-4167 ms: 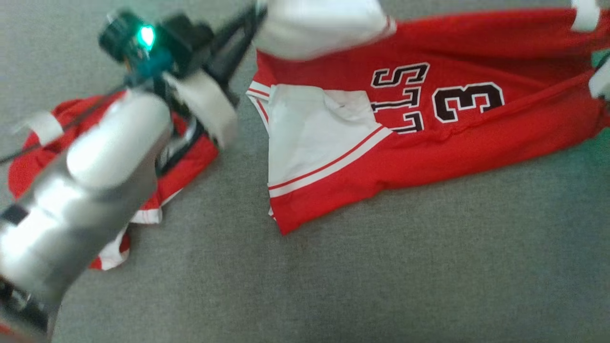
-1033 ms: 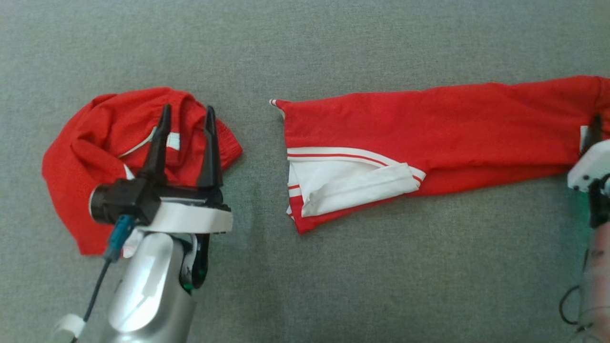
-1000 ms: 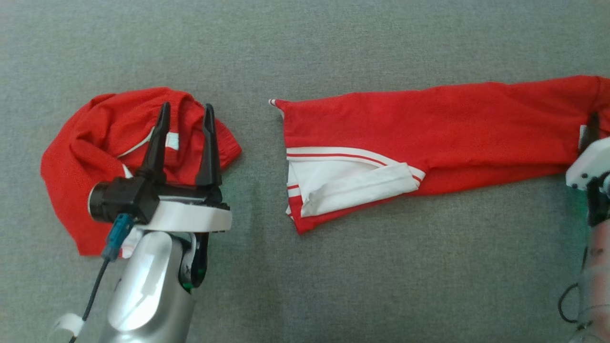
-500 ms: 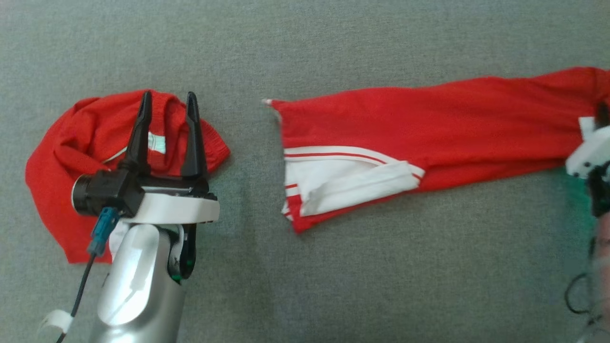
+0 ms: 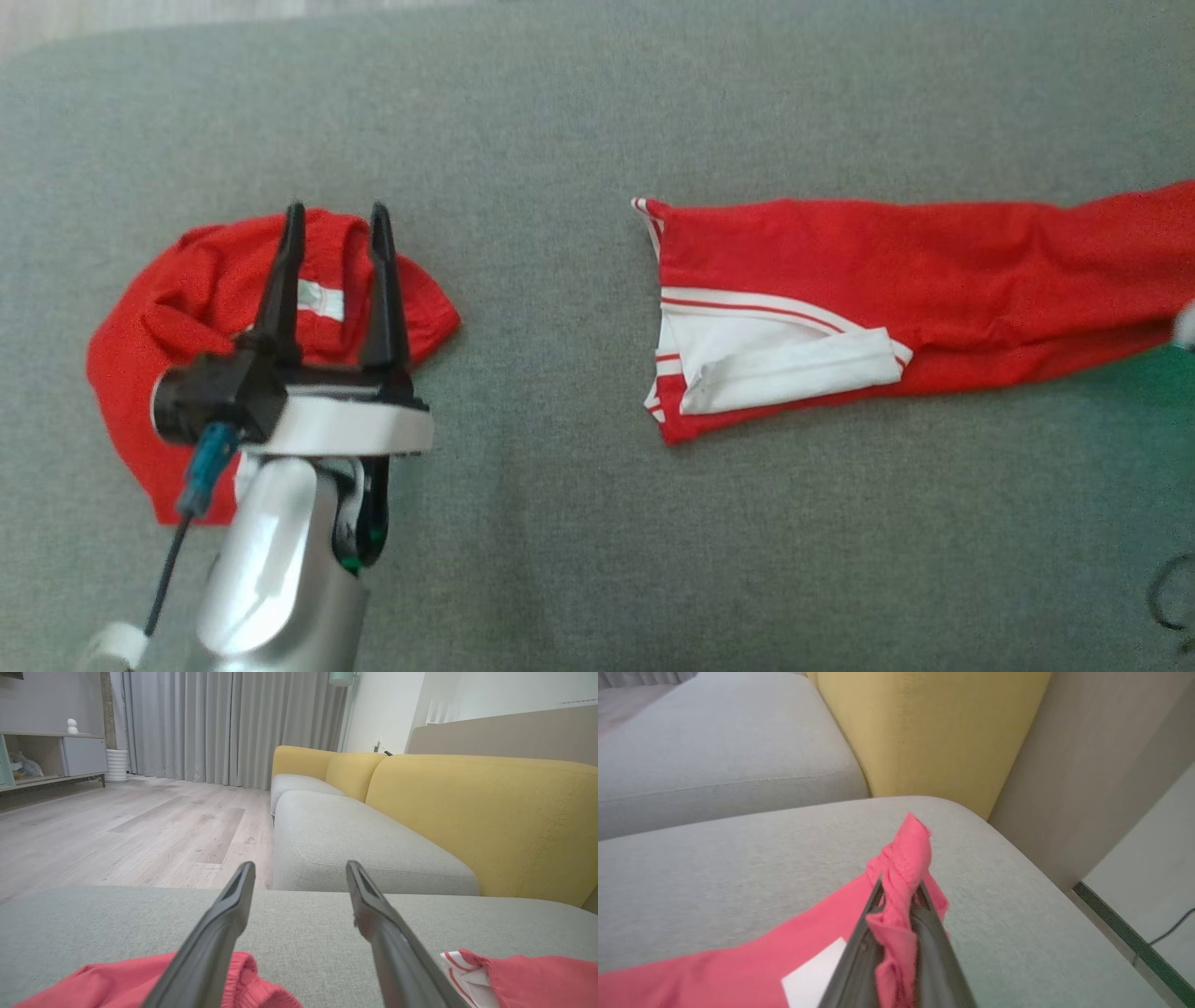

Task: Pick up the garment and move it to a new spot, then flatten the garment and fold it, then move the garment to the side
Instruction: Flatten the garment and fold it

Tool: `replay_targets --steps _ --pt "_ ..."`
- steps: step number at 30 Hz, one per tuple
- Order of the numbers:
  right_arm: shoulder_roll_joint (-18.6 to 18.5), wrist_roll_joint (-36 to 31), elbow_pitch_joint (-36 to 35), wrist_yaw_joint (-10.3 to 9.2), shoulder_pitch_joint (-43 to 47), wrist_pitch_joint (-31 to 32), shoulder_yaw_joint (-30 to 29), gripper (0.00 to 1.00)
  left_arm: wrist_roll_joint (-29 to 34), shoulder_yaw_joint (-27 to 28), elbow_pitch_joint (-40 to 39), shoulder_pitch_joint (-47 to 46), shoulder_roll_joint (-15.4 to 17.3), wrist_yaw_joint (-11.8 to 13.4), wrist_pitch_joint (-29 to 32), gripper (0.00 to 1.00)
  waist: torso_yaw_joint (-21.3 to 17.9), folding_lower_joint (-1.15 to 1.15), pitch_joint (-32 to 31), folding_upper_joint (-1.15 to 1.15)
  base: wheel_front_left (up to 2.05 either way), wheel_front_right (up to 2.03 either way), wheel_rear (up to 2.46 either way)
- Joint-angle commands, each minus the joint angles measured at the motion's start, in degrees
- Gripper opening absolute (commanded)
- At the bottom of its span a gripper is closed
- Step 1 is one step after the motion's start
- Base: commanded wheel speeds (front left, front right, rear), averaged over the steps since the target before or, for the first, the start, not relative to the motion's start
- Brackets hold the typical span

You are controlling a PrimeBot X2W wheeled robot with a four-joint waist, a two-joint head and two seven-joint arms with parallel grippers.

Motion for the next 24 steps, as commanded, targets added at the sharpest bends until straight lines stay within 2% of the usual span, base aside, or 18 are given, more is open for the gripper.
replay_targets --steps 1,5,10,13,16,24 --pt "0.8 -0.3 -3.3 -0.05 -0.7 -1.0 2.8 0.00 -0.5 1.4 -1.5 0.5 0.5 0.4 -0.4 1.00 0.2 0.00 -1.9 0.00 0.00 0.00 0.00" --pt "6.2 1.2 -8.9 -0.05 0.7 -1.5 10.3 0.00 -1.6 0.8 -1.2 2.2 0.5 1.0 -0.4 1.00 0.8 0.00 -5.6 0.00 0.00 0.00 0.00" --pt "9.8 4.7 -15.5 -0.05 4.5 -0.5 20.1 0.00 -2.4 0.0 -1.2 3.4 0.5 1.6 -0.4 1.00 2.1 0.00 -8.4 0.00 0.00 0.00 0.00" --pt "10.5 7.7 -18.7 -0.05 7.6 0.2 26.5 0.00 -2.6 -0.2 -1.1 3.9 0.5 1.7 -0.4 1.00 2.9 0.00 -9.3 0.00 0.00 0.00 0.00" --pt "10.5 13.6 -20.0 -0.05 10.2 0.0 33.1 0.00 -2.8 -0.4 -1.1 4.0 0.5 1.8 -0.4 1.00 3.7 0.00 -9.5 0.00 0.00 0.00 0.00" --pt "10.6 19.5 -16.5 -0.05 12.4 -3.4 44.9 0.00 -3.2 -0.9 -0.9 3.6 0.5 2.0 -0.4 1.00 5.5 0.00 -8.5 0.00 0.00 0.00 0.00"
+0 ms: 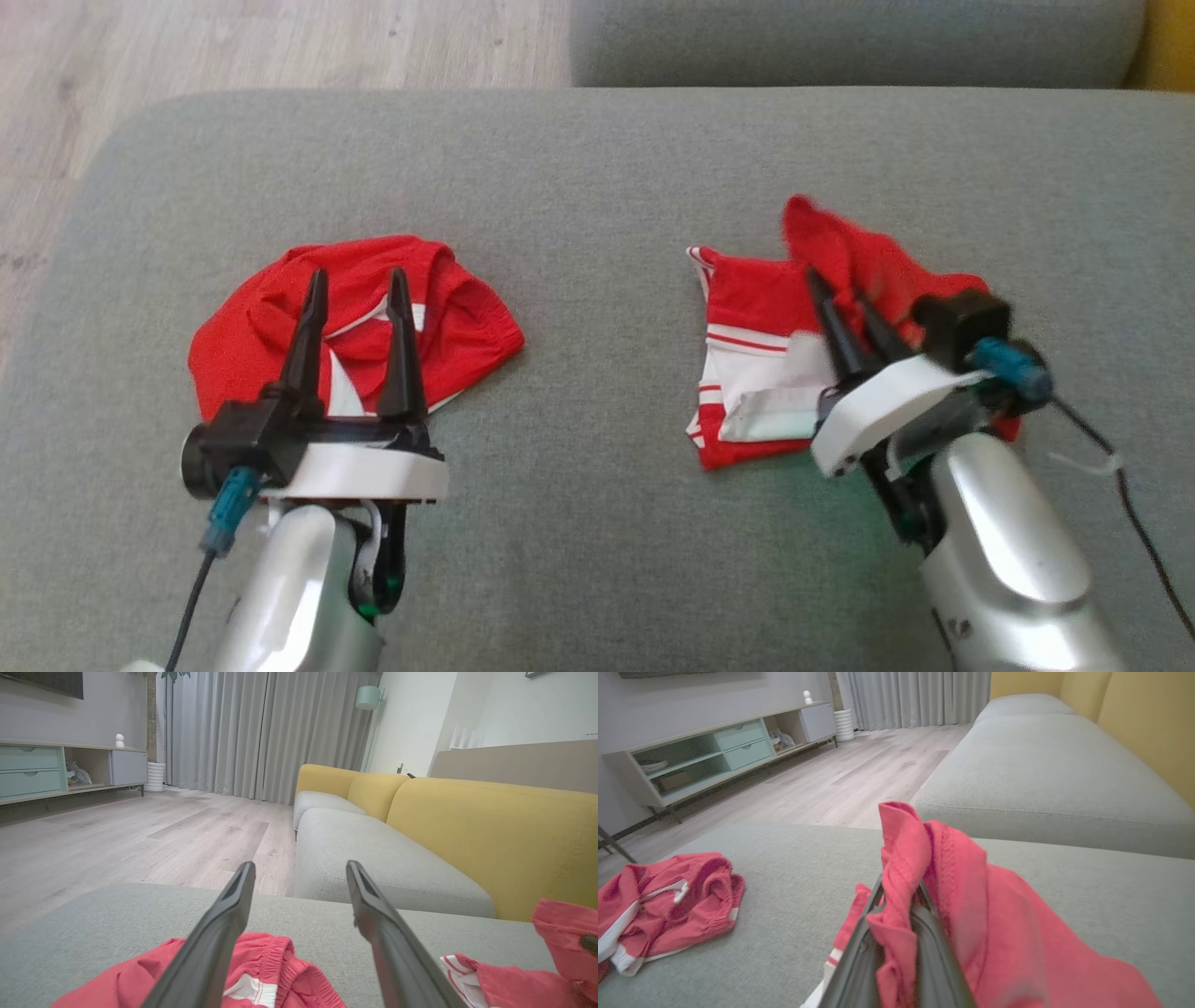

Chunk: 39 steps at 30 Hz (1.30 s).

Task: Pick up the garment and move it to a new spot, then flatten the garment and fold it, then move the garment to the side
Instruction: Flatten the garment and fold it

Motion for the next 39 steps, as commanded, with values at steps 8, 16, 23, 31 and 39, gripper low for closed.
replay_targets --steps 8,16,23,31,39 --pt "0.5 2.5 4.8 -0.05 -3.1 -3.7 5.6 0.00 -0.7 0.6 -1.2 -2.6 0.5 0.3 -0.4 1.00 1.4 0.00 1.8 0.00 0.00 0.00 0.00" --pt "0.5 6.0 8.1 -0.05 -3.8 -5.8 12.9 1.00 -1.2 0.1 -0.7 -3.0 0.5 0.5 -0.4 1.00 1.8 0.00 2.5 0.00 0.00 0.00 0.00" --pt "0.5 10.5 4.7 -0.05 -6.0 -9.2 18.0 1.00 -1.6 0.1 -0.3 -2.7 0.5 0.7 -0.4 1.00 0.8 0.00 1.4 0.00 0.00 0.00 0.00" --pt "0.5 -3.1 2.6 -0.05 -5.5 -12.7 1.1 1.00 -1.6 0.1 -0.8 -1.2 0.5 0.9 -0.4 1.00 -1.1 0.00 -0.7 0.00 0.00 0.00 0.00" --pt "0.5 -10.6 -5.6 -0.05 5.1 -13.3 -12.6 1.00 0.0 0.7 -1.7 1.7 0.5 1.1 -0.4 1.00 -2.6 0.00 -1.4 0.00 0.00 0.00 0.00"
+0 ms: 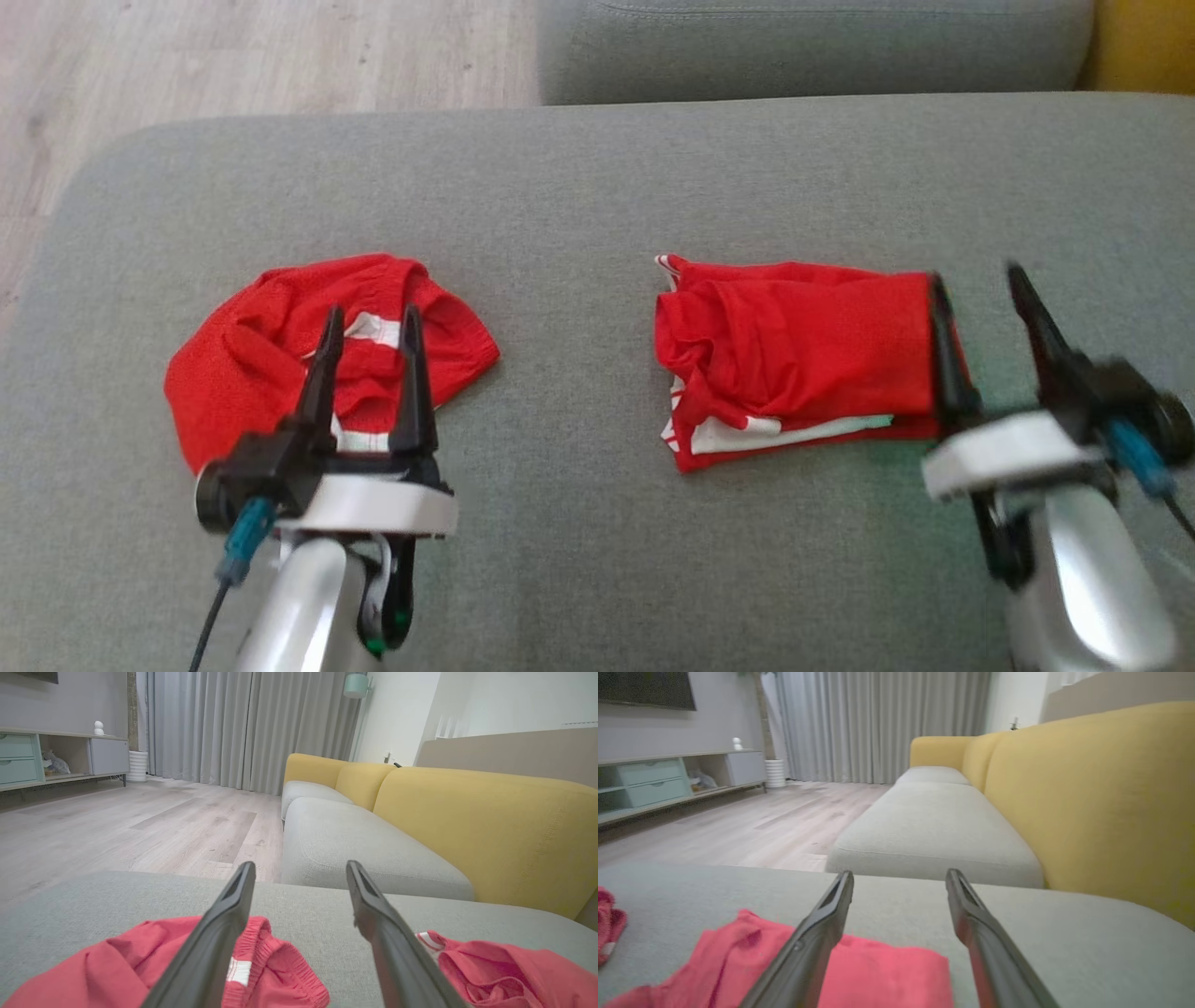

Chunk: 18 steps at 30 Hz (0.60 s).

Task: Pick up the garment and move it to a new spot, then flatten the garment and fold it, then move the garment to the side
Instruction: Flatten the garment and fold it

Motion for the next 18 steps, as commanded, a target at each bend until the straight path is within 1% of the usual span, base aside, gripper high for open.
replay_targets --steps 1,6,12,14,18 --pt "0.6 0.5 -4.8 -0.05 1.7 -0.7 0.2 1.00 0.4 2.3 -2.4 -0.1 0.5 0.7 -0.4 1.00 -0.5 0.00 0.1 0.00 0.00 0.00 0.00" --pt "0.6 1.8 -8.9 -0.05 6.9 -0.7 -0.4 1.00 0.7 2.8 -3.5 2.1 0.5 1.1 -0.4 1.00 -1.4 0.00 0.8 0.00 0.00 0.00 0.00" --pt "0.6 1.8 -9.9 -0.05 6.9 -0.7 0.3 1.00 0.6 2.4 -3.9 2.1 0.5 1.1 -0.4 1.00 -1.3 0.00 1.6 0.00 0.00 0.00 0.00" --pt "0.6 1.2 -9.6 -0.05 6.2 -0.7 1.0 0.00 0.6 2.1 -4.0 1.4 0.5 0.9 -0.4 1.00 -0.8 0.00 2.2 0.00 0.00 0.00 0.00" --pt "0.6 -0.2 -8.0 -0.05 3.6 -0.7 2.4 0.00 0.4 1.3 -4.4 -0.4 0.5 0.7 -0.4 1.00 0.9 0.00 3.9 0.00 0.00 0.00 0.00"
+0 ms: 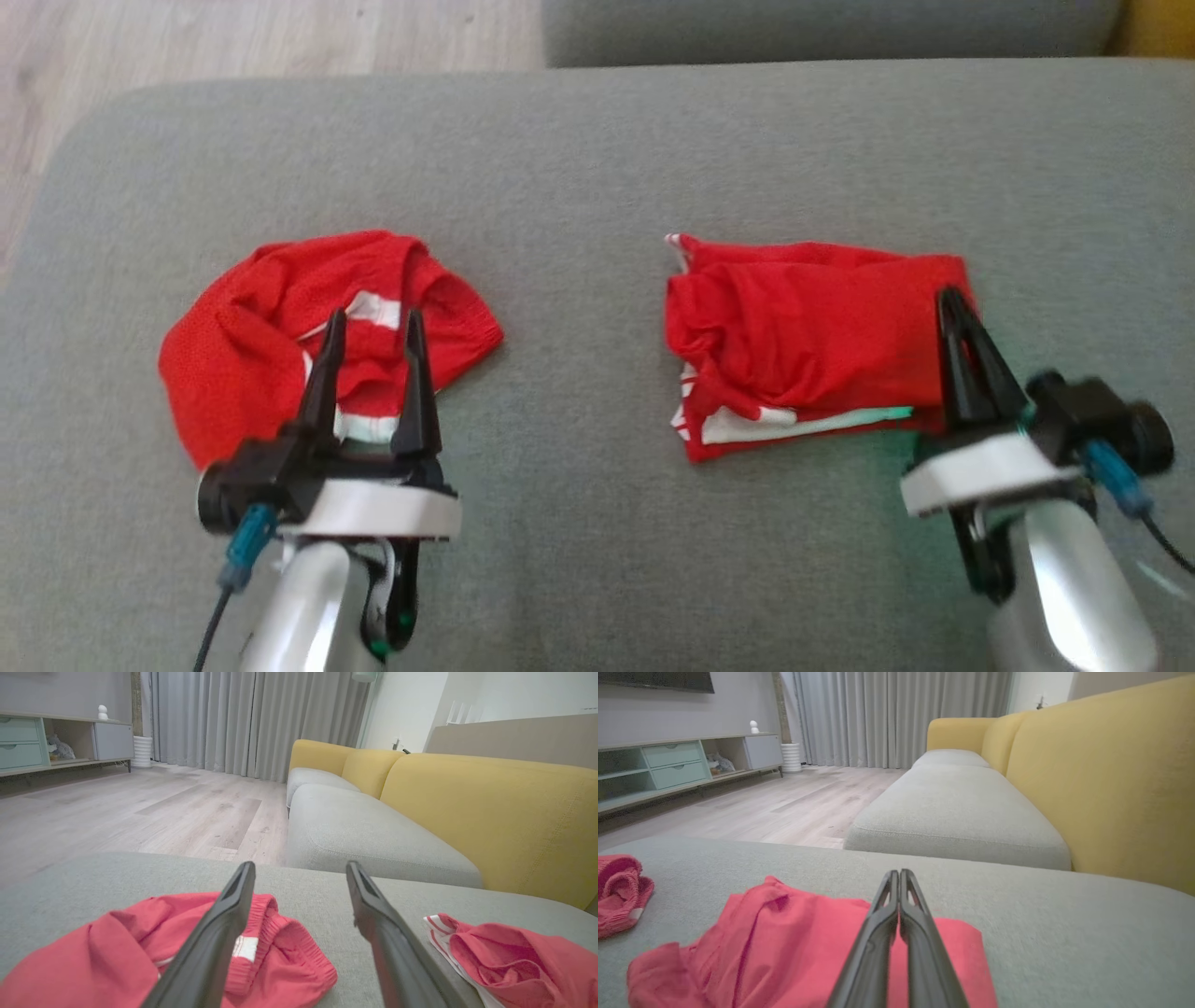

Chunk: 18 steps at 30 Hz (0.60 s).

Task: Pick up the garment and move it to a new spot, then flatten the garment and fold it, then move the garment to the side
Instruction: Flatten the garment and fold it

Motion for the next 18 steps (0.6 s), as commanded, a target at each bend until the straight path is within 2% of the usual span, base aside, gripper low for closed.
replay_targets --steps 1,10,16,18 --pt "-0.1 -0.7 -1.0 -0.05 -3.6 -0.6 1.9 0.00 0.1 1.3 -2.1 -3.2 0.4 0.1 -0.4 1.00 1.3 0.00 1.2 0.00 0.00 0.00 0.00" --pt "-0.1 -1.9 10.0 -0.05 -11.0 1.1 7.1 0.00 -0.8 -0.2 -1.4 -5.1 0.4 0.3 -0.4 1.00 5.6 0.00 4.2 0.00 0.00 0.00 0.00" --pt "-0.1 -0.8 20.9 -0.05 -13.9 2.0 14.5 0.00 -1.0 -0.3 -0.5 -5.5 0.4 0.3 -0.4 1.00 6.9 0.00 4.3 0.00 0.00 0.00 0.00" --pt "-0.1 0.8 21.2 -0.05 -14.8 1.0 16.0 0.00 -1.0 -0.3 -0.3 -5.6 0.4 0.2 -0.4 1.00 7.1 0.00 4.2 0.00 0.00 0.00 0.00"
